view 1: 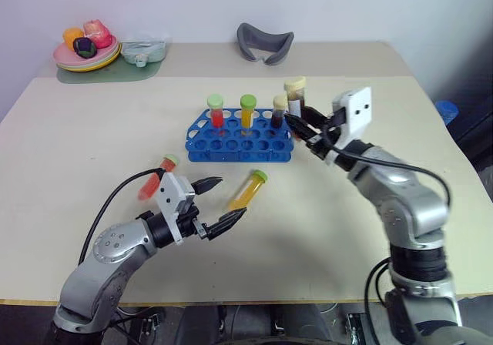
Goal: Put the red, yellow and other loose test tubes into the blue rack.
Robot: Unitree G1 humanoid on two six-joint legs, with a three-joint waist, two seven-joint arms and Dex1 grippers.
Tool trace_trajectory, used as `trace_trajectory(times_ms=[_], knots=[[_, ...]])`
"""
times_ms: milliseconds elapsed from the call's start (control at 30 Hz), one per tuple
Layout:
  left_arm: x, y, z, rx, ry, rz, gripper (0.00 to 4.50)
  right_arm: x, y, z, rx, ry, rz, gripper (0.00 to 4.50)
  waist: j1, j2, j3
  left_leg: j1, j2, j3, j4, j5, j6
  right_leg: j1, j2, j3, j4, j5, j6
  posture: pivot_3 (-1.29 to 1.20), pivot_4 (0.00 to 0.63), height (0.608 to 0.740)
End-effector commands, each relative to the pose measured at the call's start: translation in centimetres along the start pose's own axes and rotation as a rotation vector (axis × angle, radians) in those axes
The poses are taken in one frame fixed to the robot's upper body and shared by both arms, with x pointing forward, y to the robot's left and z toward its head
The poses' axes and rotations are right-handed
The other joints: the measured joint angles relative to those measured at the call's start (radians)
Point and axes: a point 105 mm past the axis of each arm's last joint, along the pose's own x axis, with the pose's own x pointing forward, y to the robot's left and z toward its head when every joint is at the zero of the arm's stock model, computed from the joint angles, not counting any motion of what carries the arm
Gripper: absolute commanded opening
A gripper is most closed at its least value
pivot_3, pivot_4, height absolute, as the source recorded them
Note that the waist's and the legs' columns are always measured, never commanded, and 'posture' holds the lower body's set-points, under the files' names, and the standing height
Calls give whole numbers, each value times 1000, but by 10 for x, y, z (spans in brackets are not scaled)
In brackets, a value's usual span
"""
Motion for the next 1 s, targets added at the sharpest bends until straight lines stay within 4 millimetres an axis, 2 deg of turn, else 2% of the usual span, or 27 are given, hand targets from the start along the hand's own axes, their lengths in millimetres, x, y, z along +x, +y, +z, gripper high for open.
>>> trace_trajectory(times_ms=[33,233,500,1000], knots=[[0,7,17,19,-99,46,4500,9,2,9,-30,-152,-39,1351,2,0,0,0,0,0,0,0,0,0,0,0,0,0,0,0,150,735],[2,14,29,16,-216,136,4500,21,8,-14,38,-228,-85,1351,0,0,0,0,0,0,0,1,-2,0,0,0,0,0,0,0,150,735],[9,8,28,9,-230,146,4500,23,0,-42,50,-251,-173,1351,0,0,0,1,0,0,0,1,-2,0,0,0,1,0,0,0,150,735],[7,2,25,-4,-222,123,4500,29,-8,-60,56,-276,-224,1351,-2,0,0,1,0,0,0,1,-2,1,0,0,1,0,0,0,150,735]])
